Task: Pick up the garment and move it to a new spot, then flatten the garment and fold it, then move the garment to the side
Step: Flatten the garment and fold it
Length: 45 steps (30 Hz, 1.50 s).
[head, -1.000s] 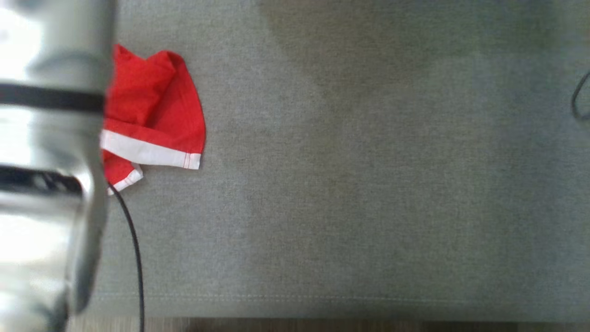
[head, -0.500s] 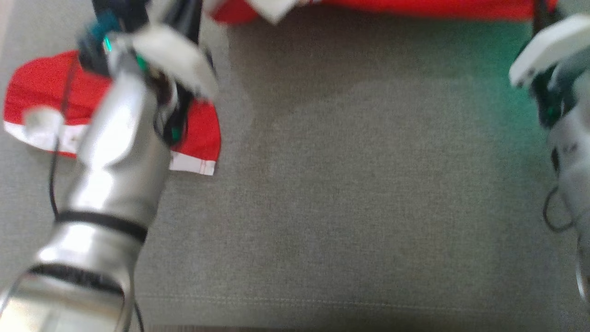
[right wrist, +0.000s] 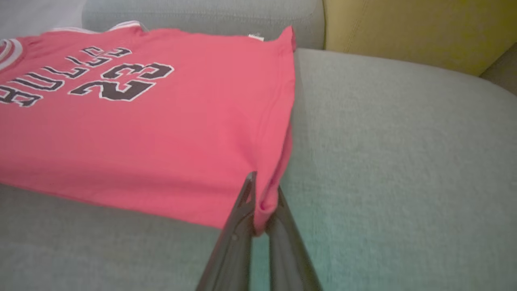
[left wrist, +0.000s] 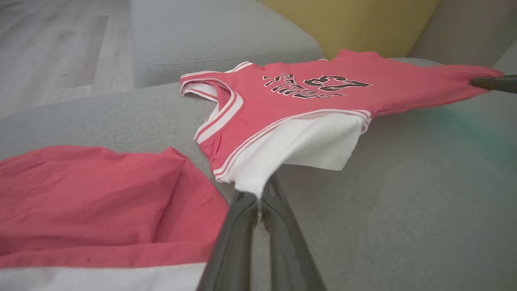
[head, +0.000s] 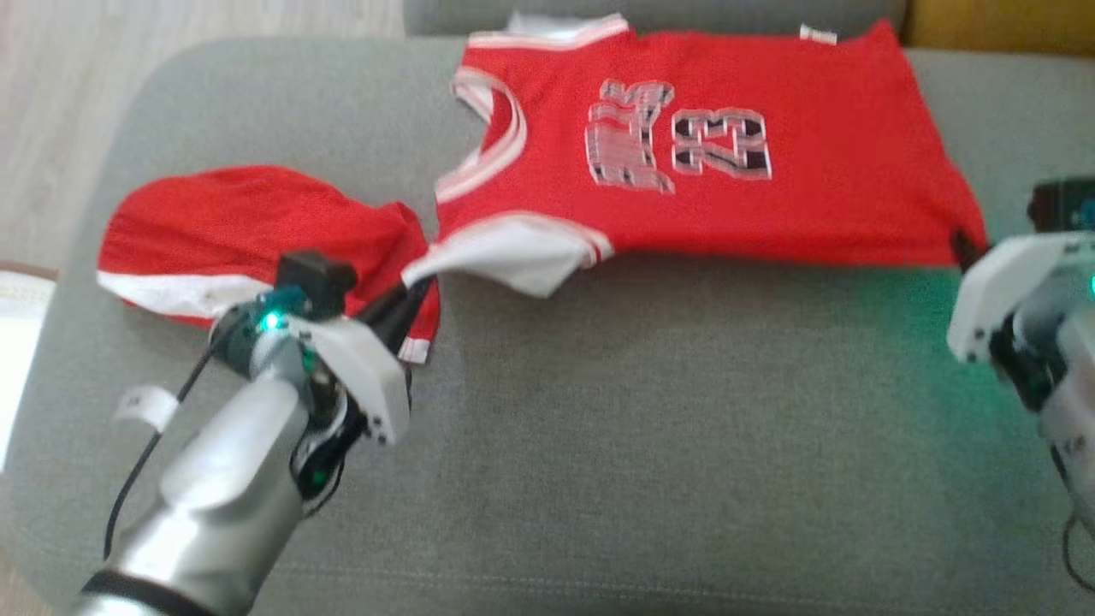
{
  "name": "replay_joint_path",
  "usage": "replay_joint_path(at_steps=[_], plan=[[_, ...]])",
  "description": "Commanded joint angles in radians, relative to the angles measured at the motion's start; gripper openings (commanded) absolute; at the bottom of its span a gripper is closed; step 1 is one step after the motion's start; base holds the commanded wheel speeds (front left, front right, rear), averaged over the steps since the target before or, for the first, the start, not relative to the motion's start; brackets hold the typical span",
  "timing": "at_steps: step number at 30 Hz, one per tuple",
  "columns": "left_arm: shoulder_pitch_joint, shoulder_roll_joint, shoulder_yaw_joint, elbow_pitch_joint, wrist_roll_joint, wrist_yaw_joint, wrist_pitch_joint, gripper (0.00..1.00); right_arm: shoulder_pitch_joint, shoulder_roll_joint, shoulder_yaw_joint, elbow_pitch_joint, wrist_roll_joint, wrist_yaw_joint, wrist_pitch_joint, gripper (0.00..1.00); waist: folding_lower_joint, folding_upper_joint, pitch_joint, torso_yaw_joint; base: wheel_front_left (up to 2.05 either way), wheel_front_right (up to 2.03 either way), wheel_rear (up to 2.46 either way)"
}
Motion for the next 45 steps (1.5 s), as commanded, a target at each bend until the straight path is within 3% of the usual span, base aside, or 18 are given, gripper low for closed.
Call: replay_joint_path(at_steps=[1,9,30,38,45], plan=[[-0.021,0.056,0.023,-0.046,-0.015,0.002,0.005,0.00,0.016,-0.028,0.028,-0.031,0.021,-0.001,0.014,0.00,0.0000,-0.0001,-0.037,0.004,0.00,0.00,0.00],[0.090,0.169,-0.083,-0.232,-0.066,0.002,0.083,0.00,0.136,-0.095,0.132,-0.104,0.138,-0.001,0.141,0.00,0.0000,-0.0001,-0.121,-0.011,0.00,0.00,0.00],[0.306,0.416,-0.152,-0.680,-0.156,0.037,0.302,0.00,0.413,-0.296,0.222,-0.434,0.391,-0.001,0.475,0.00,0.0000,-0.0001,-0.191,-0.041,0.00,0.00,0.00],[0.251,0.420,-0.116,-0.714,-0.130,0.078,0.297,0.00,0.403,-0.308,0.145,-0.504,0.371,-0.001,0.510,0.00,0.0000,-0.0001,-0.159,-0.051,0.00,0.00,0.00],[0.128,0.393,-0.111,-0.648,-0.076,0.059,0.303,0.00,0.329,-0.285,0.063,-0.511,0.312,-0.001,0.556,0.00,0.0000,-0.0001,-0.094,-0.055,0.00,0.00,0.00]])
